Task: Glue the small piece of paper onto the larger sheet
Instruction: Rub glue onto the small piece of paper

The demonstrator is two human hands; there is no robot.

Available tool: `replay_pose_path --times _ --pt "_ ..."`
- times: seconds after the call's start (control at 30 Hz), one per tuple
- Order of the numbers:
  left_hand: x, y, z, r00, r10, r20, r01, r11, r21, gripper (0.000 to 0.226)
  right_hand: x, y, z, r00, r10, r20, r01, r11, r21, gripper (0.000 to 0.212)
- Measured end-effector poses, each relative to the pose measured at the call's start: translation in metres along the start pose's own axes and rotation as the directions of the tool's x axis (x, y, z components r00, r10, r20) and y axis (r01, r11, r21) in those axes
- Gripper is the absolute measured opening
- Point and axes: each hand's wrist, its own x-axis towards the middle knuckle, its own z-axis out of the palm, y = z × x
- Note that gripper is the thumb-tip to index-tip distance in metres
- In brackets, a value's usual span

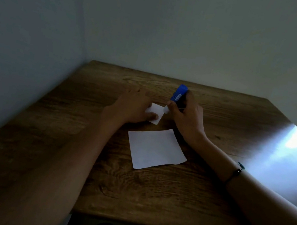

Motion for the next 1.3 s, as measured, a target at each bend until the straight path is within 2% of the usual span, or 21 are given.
replay_pose_path --times 0.13,0.23,0.33,0.6,0.9,1.3 --pt "0.000 0.004 -0.002 0.999 0.020 -0.042 -0.021 0.999 -0.040 0.047 0.011 0.001 0.009 0.999 -0.012 -0.030 0.011 1.000 -0.025 0.030" --pt "0.000 0.002 -0.005 0.997 0.077 0.010 -0.076 0.997 -0.030 0.043 0.019 0.003 0.014 0.999 0.021 -0.036 -0.022 1.000 -0.021 0.034" --pt "0.001 0.004 -0.004 0.997 0.057 0.052 -0.056 0.998 -0.017 0.044 0.026 0.005 0.018 0.999 0.025 -0.036 -0.027 0.998 -0.048 0.037" --pt "0.001 0.011 -0.004 1.000 0.004 0.018 0.000 0.975 -0.222 0.033 0.030 0.011 0.023 1.000 0.008 -0.007 -0.009 0.997 -0.073 0.037" --pt "0.001 0.007 -0.004 0.999 0.019 0.025 -0.014 0.976 -0.215 0.036 0.038 0.013 0.027 0.999 -0.017 0.039 0.022 0.990 -0.136 0.041" --pt "0.001 0.008 -0.006 0.999 0.011 0.047 0.001 0.972 -0.233 0.043 0.036 0.010 0.026 0.997 -0.034 0.065 0.042 0.991 -0.127 0.038"
